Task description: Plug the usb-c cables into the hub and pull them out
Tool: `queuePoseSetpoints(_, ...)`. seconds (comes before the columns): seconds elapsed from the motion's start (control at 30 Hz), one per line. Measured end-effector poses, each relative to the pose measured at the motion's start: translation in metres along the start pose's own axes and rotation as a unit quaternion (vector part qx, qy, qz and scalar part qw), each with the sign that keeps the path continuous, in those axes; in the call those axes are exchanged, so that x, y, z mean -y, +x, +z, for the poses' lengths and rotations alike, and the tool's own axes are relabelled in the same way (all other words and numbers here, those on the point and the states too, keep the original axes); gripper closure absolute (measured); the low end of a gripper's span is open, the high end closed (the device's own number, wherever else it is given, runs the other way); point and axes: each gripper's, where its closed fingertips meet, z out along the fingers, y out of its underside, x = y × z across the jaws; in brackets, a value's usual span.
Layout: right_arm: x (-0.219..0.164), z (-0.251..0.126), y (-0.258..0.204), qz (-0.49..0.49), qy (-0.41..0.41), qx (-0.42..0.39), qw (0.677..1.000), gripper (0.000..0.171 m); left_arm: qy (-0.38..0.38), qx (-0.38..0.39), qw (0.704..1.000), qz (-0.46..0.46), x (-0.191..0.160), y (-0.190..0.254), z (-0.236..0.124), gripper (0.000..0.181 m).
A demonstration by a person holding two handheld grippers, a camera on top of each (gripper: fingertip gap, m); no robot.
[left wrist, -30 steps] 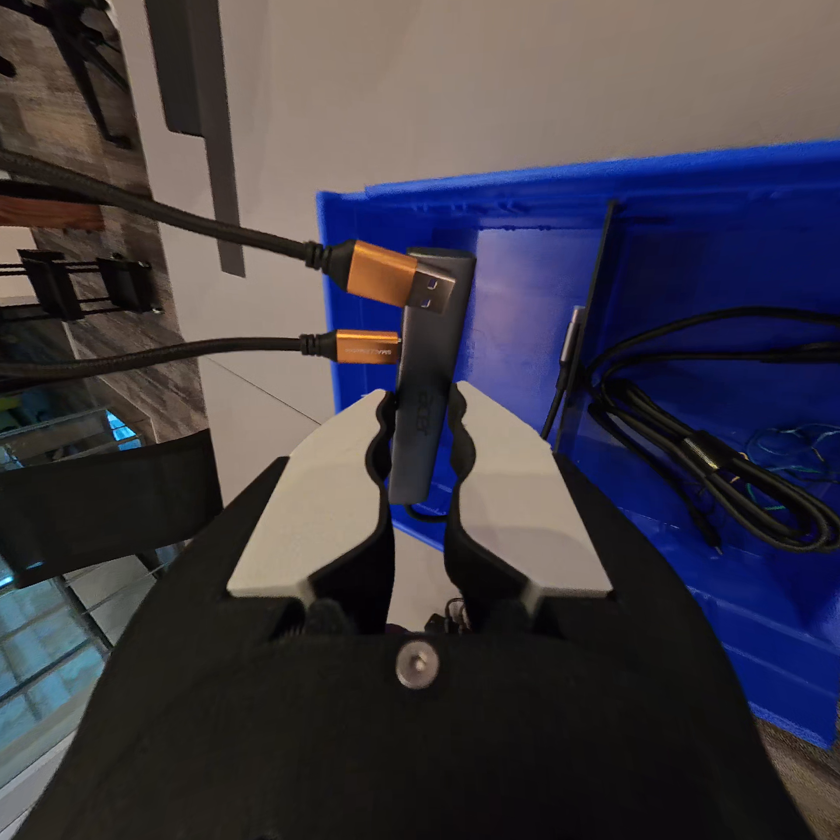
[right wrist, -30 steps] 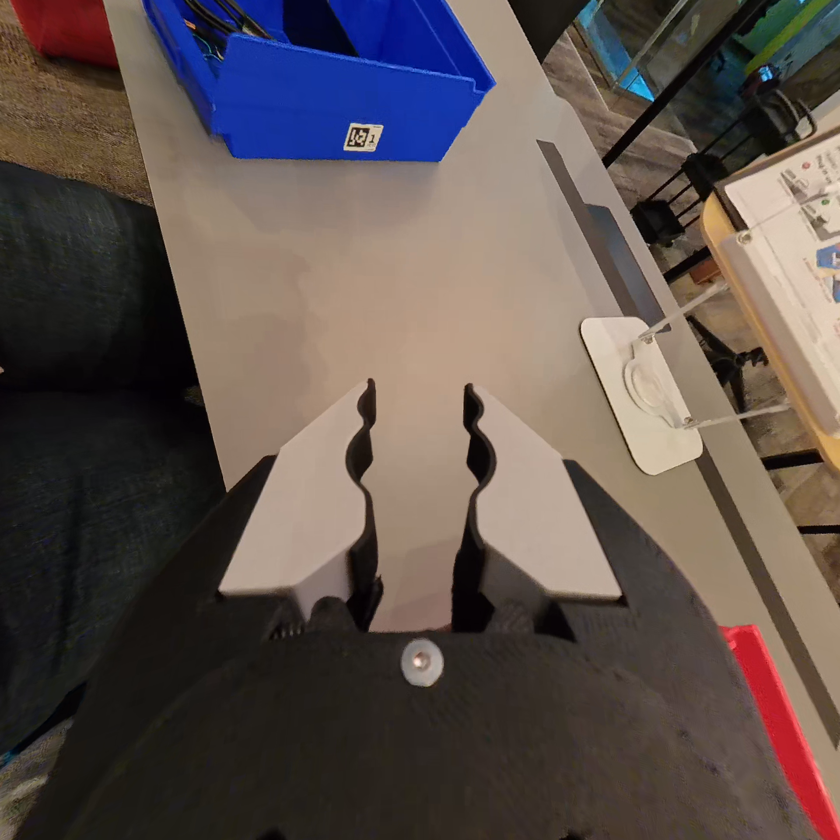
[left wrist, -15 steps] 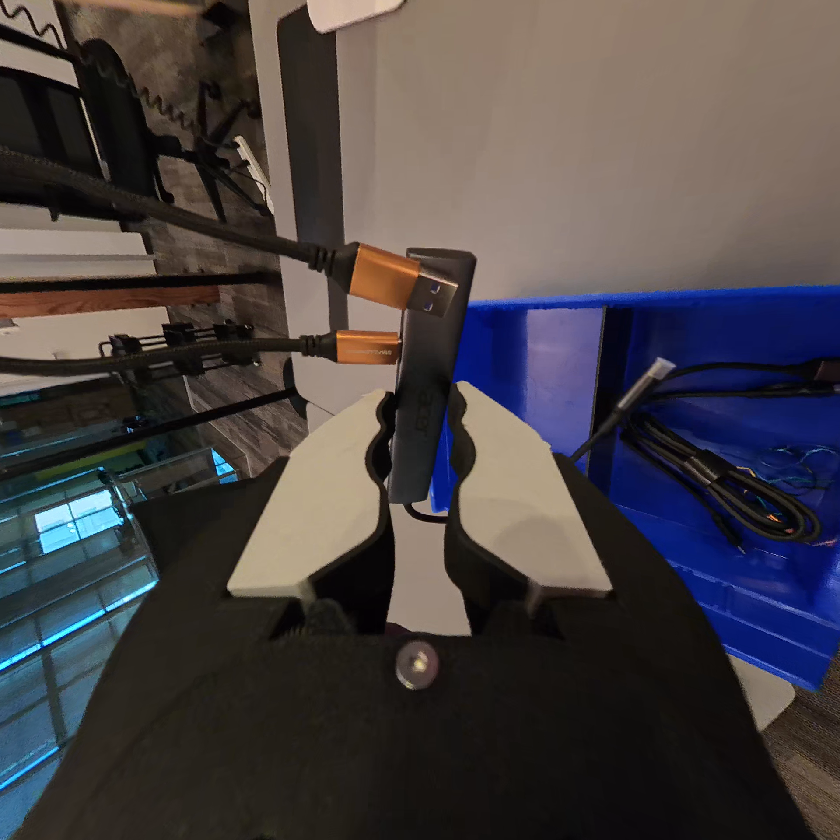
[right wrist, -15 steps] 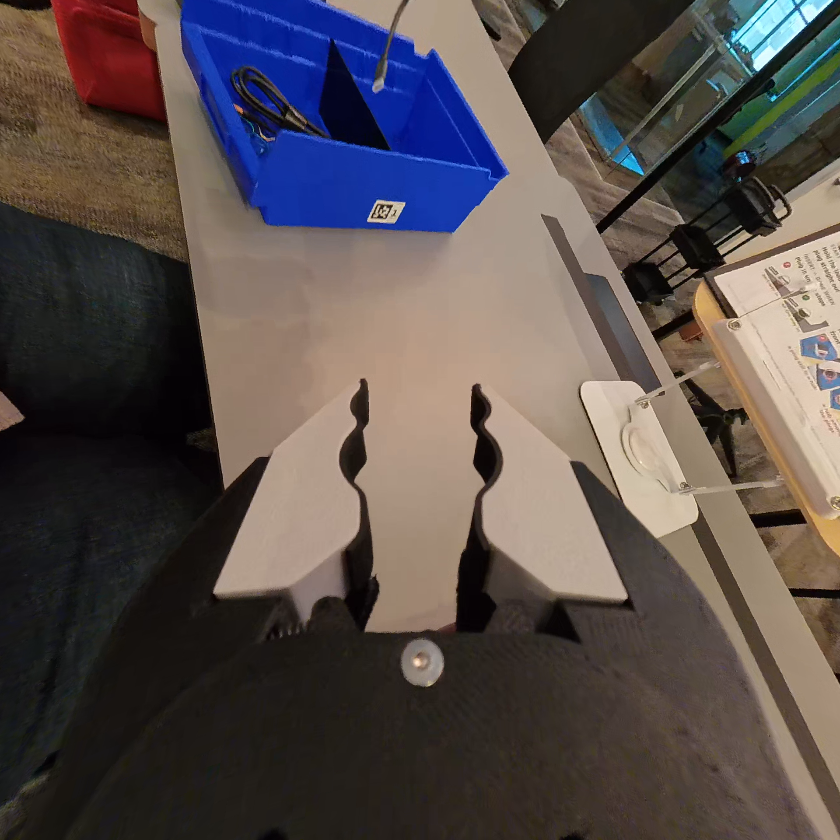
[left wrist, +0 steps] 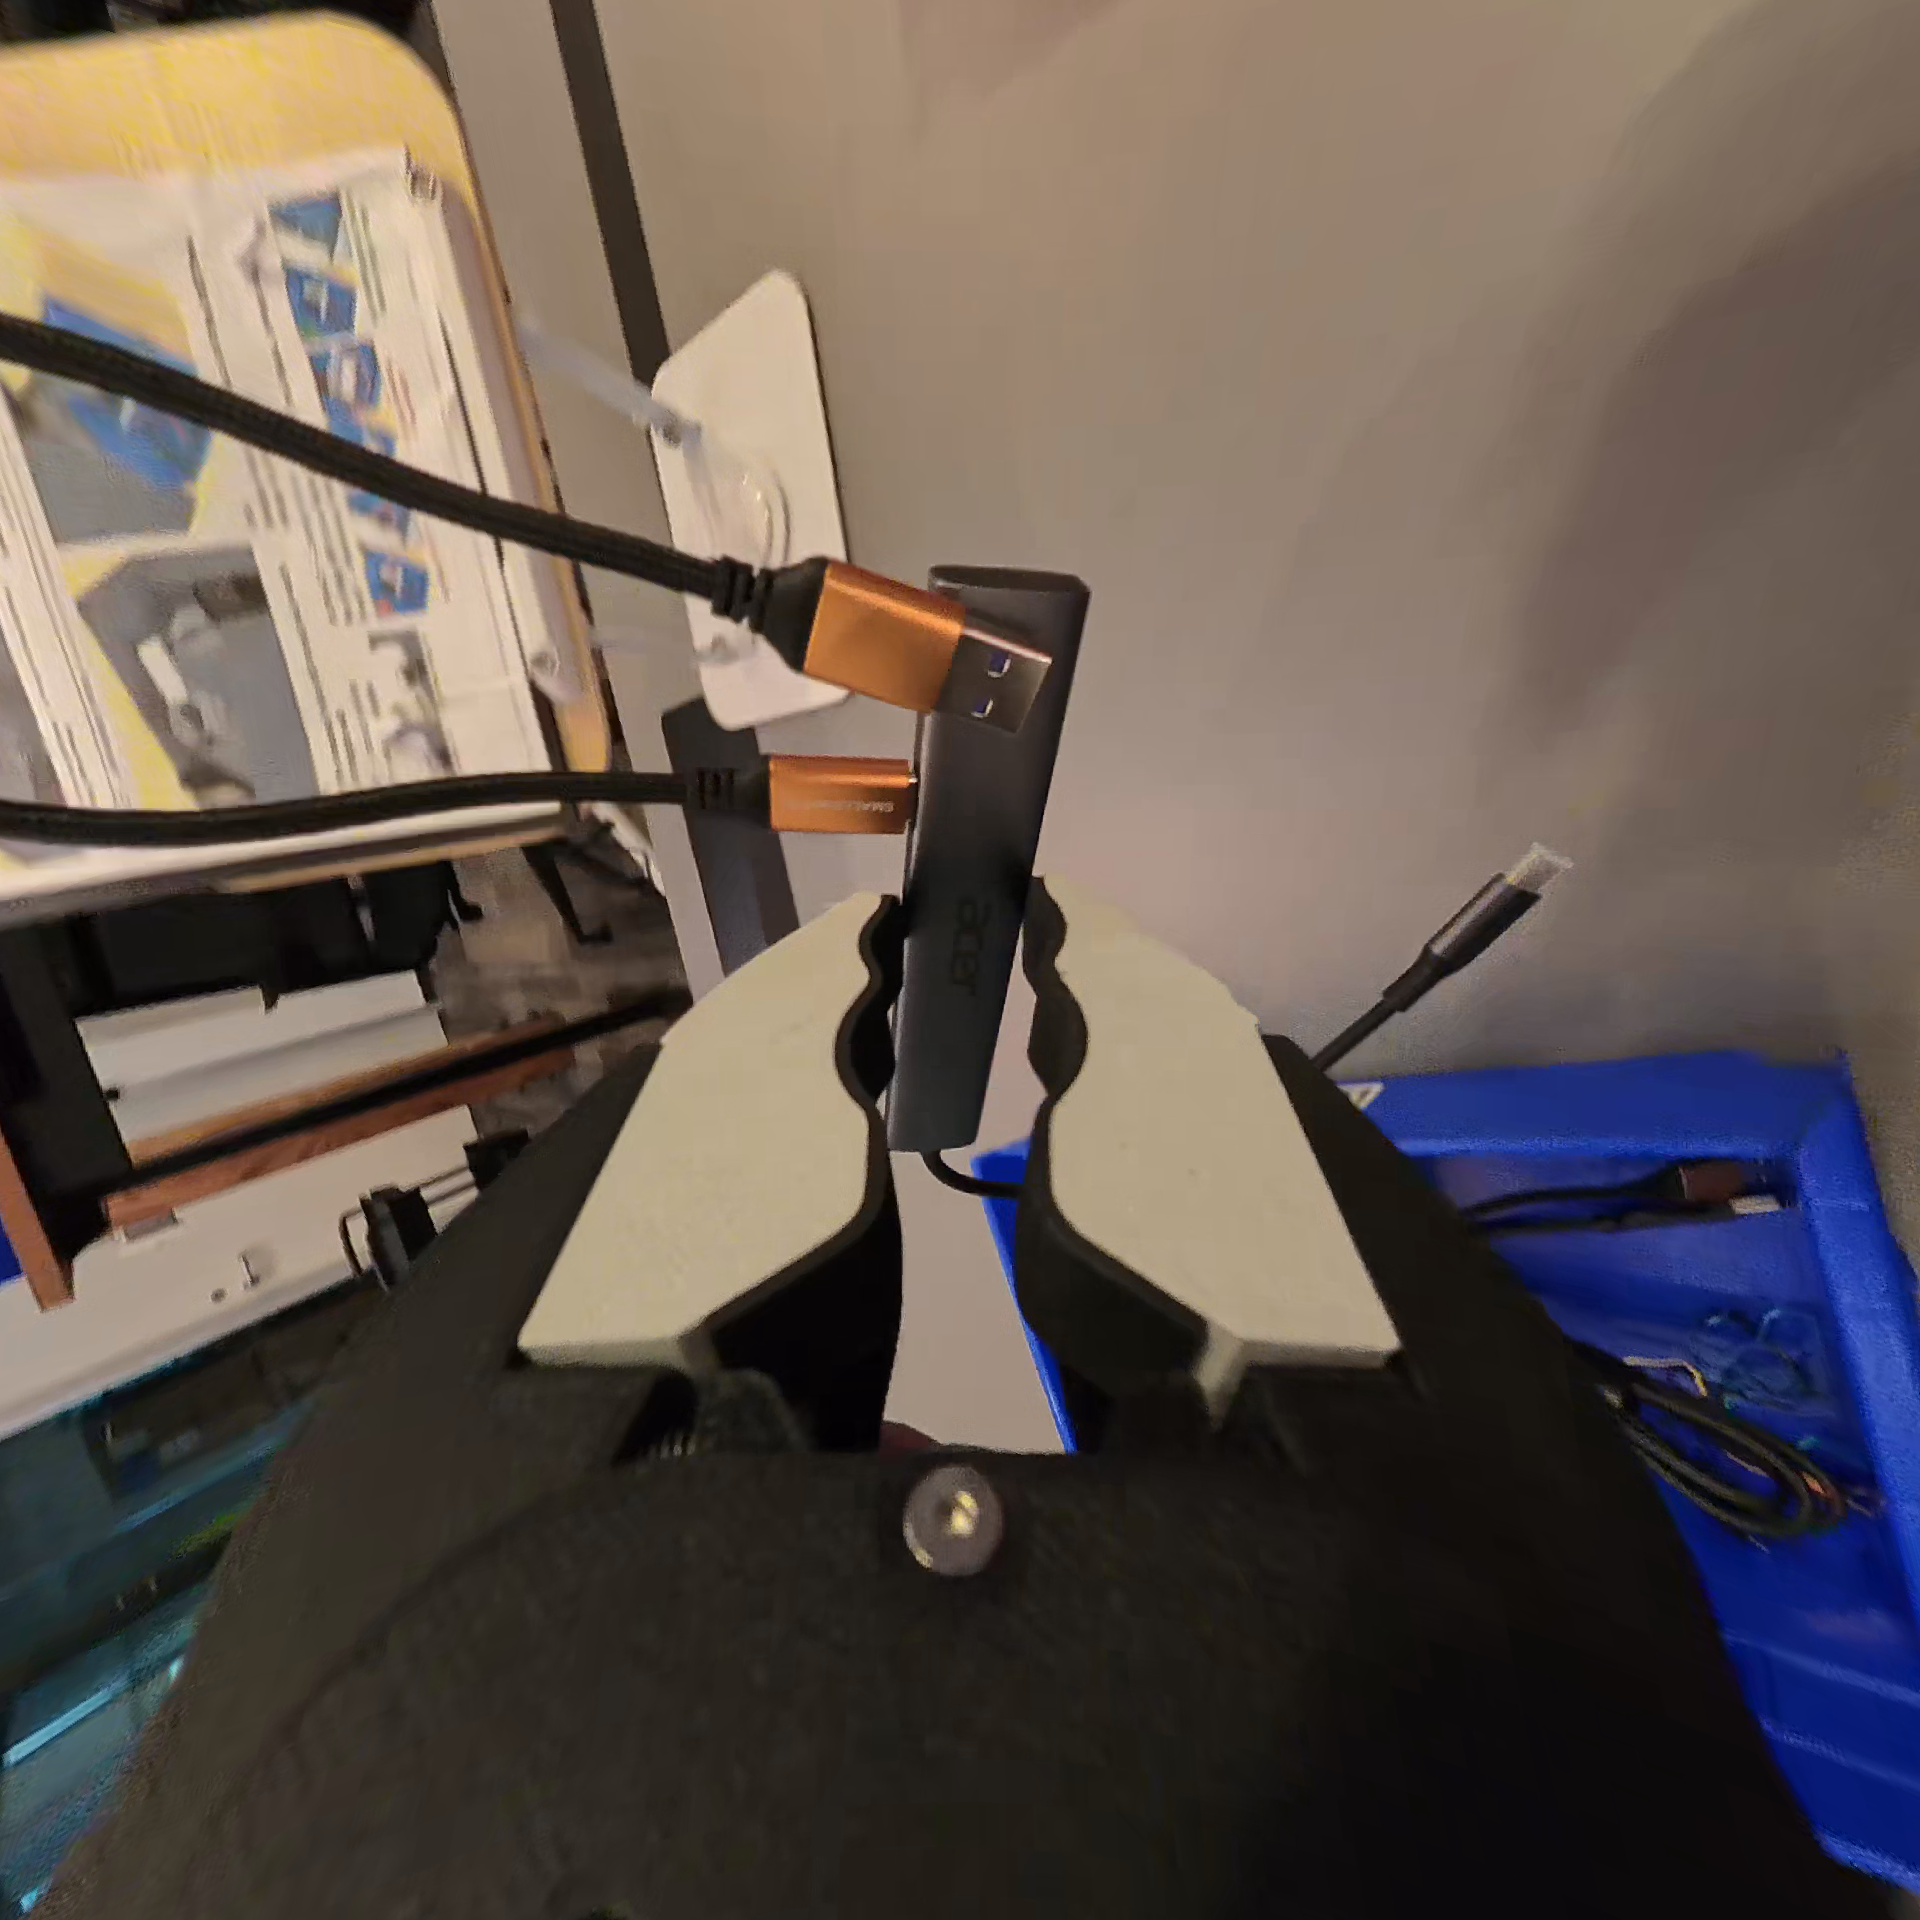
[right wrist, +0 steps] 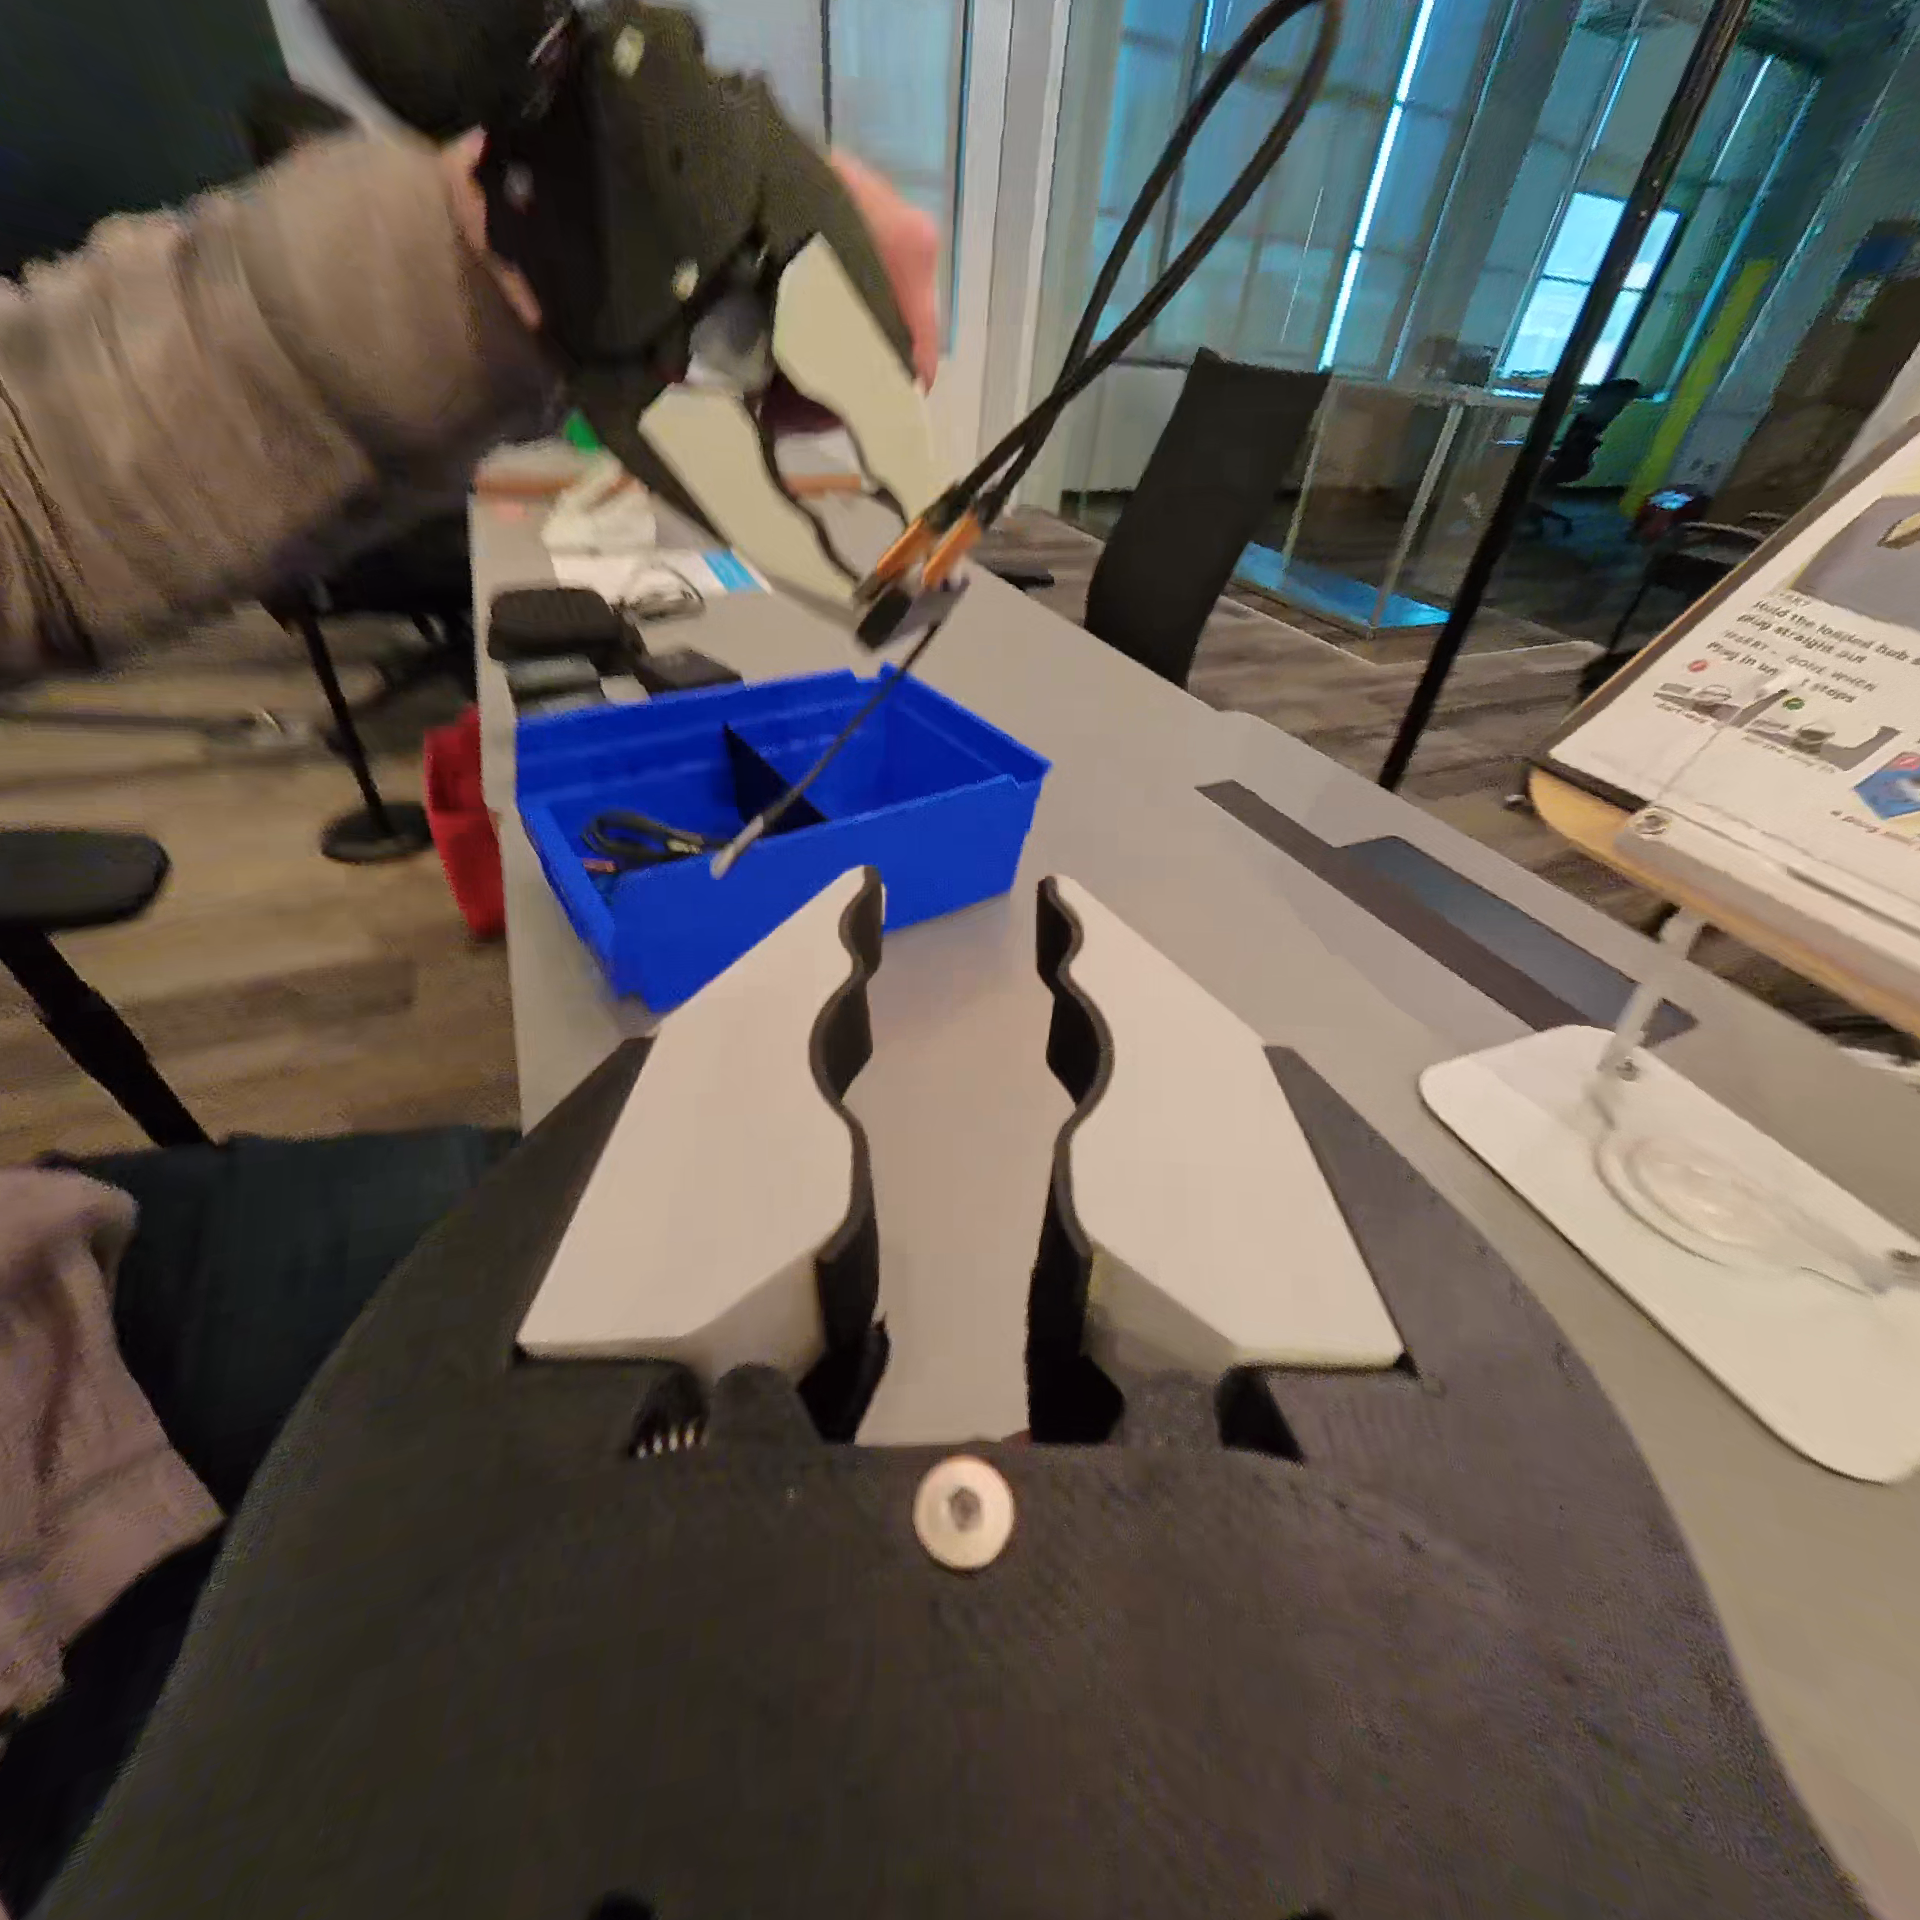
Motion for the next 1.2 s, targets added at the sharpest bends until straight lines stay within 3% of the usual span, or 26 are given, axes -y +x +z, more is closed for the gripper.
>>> queuePoseSetpoints(0.1, 0.004, 0.008, 0.014, 0.073, 0.042, 0.038, 0.996, 0.144, 0.023, -0.011, 0.999, 0.03, 0.027, 0.007, 0.012, 0.16)
queuePoseSetpoints(0.33, -0.008, 0.029, 0.018, 0.119, 0.066, 0.115, 0.984, 0.146, 0.073, -0.045, 0.993, 0.079, 0.073, 0.027, 0.033, 0.159)
queuePoseSetpoints(0.5, -0.003, 0.028, 0.005, 0.151, 0.103, 0.192, 0.964, 0.15, 0.088, -0.066, 0.988, 0.106, 0.09, 0.041, 0.043, 0.159)
queuePoseSetpoints(0.63, -0.013, 0.033, -0.008, 0.152, 0.076, 0.228, 0.959, 0.148, 0.099, -0.076, 0.985, 0.116, 0.098, 0.047, 0.048, 0.159)
queuePoseSetpoints(0.73, -0.018, 0.033, -0.02, 0.151, 0.064, 0.262, 0.951, 0.159, 0.104, -0.081, 0.984, 0.122, 0.102, 0.051, 0.05, 0.159)
queuePoseSetpoints(0.93, -0.019, 0.029, -0.024, 0.147, 0.068, 0.271, 0.949, 0.162, 0.108, -0.083, 0.983, 0.125, 0.106, 0.054, 0.052, 0.159)
queuePoseSetpoints(1.2, -0.012, 0.028, -0.016, 0.154, 0.104, 0.223, 0.957, 0.163, 0.097, -0.007, 0.99, 0.107, 0.106, 0.039, 0.055, 0.156)
